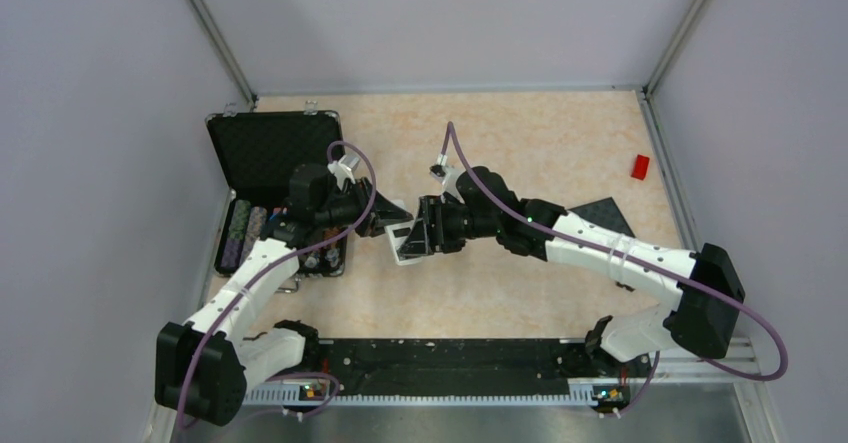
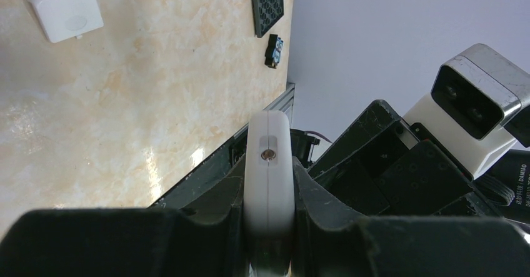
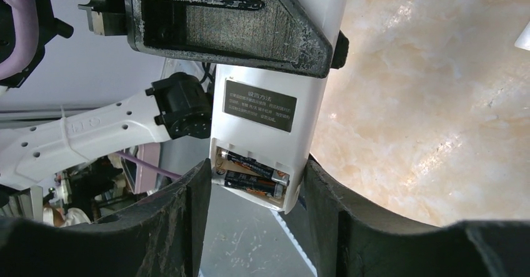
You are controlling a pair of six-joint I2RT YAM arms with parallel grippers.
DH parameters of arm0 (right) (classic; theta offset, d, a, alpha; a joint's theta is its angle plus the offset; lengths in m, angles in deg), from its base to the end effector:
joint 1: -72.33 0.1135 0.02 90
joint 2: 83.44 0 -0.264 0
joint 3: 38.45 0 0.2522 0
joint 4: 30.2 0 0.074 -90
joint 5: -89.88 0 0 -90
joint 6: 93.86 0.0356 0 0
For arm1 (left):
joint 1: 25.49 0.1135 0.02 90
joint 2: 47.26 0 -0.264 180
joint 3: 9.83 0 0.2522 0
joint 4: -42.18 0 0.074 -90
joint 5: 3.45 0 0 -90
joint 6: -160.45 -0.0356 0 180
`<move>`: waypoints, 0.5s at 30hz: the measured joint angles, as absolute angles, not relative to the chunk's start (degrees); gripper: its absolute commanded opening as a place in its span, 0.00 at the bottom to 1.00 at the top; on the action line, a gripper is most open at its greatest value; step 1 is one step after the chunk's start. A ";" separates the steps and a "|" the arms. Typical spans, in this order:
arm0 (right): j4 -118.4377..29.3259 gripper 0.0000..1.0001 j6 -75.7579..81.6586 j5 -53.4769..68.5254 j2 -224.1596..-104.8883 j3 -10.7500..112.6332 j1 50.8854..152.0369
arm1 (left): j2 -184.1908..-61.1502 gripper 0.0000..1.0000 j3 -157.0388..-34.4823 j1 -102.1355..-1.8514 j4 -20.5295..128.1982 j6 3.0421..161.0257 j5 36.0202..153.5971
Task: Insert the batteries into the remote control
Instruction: Load the battery into the remote control.
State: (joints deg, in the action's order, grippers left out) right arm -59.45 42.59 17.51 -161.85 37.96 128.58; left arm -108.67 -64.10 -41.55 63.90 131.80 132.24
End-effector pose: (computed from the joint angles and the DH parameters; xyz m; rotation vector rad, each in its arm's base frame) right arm 0.1640 0.2648 0.3073 -0.4153 2.3824 1.2924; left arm 0.2145 -0.0882 0.2662 -0.3528 2.3136 -1.5855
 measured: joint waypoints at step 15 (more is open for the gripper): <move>-52.47 0.53 42.13 16.57 -160.98 33.76 128.63 | -108.65 0.00 -64.10 -41.59 62.46 133.87 133.70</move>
State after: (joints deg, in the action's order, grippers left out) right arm -52.47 42.13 16.57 -160.98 33.76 128.63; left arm -108.65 -64.10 -41.59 62.46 133.87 133.70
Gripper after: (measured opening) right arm 0.525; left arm 0.266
